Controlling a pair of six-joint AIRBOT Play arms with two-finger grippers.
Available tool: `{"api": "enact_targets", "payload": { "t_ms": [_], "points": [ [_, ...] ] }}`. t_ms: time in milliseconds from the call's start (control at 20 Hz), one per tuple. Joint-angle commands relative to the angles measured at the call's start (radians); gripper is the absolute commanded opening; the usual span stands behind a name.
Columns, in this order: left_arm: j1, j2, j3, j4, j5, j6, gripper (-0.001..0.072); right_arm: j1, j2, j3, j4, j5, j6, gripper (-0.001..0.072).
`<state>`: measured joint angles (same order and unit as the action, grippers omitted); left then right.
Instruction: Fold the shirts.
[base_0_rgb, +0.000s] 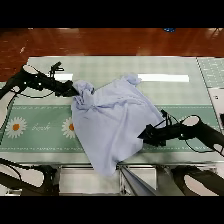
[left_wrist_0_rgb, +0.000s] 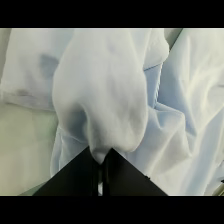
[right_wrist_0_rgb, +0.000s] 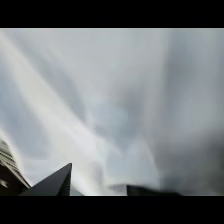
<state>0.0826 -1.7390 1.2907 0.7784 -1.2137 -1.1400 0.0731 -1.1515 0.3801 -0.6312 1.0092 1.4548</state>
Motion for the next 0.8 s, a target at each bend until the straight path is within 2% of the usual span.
{"api": "enact_targets", "payload": {
  "t_ms": [0,50,100,150,300,500,550,600,650,750],
  "points": [
    [0.0,0.0,0.001,0.0,-0.003,0.001,0.0019,0.0,-0.074,0.049,0.218,-0.155,-0.136,0.0394],
    [0.0,0.0,0.001,0.001,-0.003,0.001,0.0019,0.0,-0.086,0.076,0.219,-0.166,-0.143,0.0263],
    [0.0,0.0,0.001,0.001,-0.002,0.002,0.0019,0.0,-0.098,0.101,0.219,-0.164,-0.184,0.0093],
    [0.0,0.0,0.001,0.001,-0.002,0.002,0.0019,-0.001,-0.108,0.122,0.229,-0.149,-0.237,0.0019],
    [0.006,0.002,0.004,0.0,-0.003,0.001,0.0019,-0.006,-0.109,0.19,0.161,-0.079,-0.248,0.0019],
    [0.07,0.062,-0.006,-0.071,-0.011,0.002,0.0019,-0.113,-0.112,0.357,-0.046,-0.032,-0.164,0.0018],
    [0.081,0.098,-0.037,-0.115,-0.01,0.035,0.0019,-0.155,-0.121,0.427,-0.108,-0.01,-0.136,0.0018],
    [0.085,0.157,-0.103,-0.172,-0.004,0.105,0.0019,-0.19,-0.136,0.5,-0.147,0.019,-0.128,0.0019],
    [0.084,0.222,-0.186,-0.198,0.026,0.134,0.0019,-0.216,-0.162,0.586,-0.185,0.046,-0.127,0.0019],
    [0.083,0.365,-0.39,-0.215,0.104,0.132,0.0019,-0.249,-0.245,0.761,-0.236,0.08,-0.116,0.0018]
  ]
}}
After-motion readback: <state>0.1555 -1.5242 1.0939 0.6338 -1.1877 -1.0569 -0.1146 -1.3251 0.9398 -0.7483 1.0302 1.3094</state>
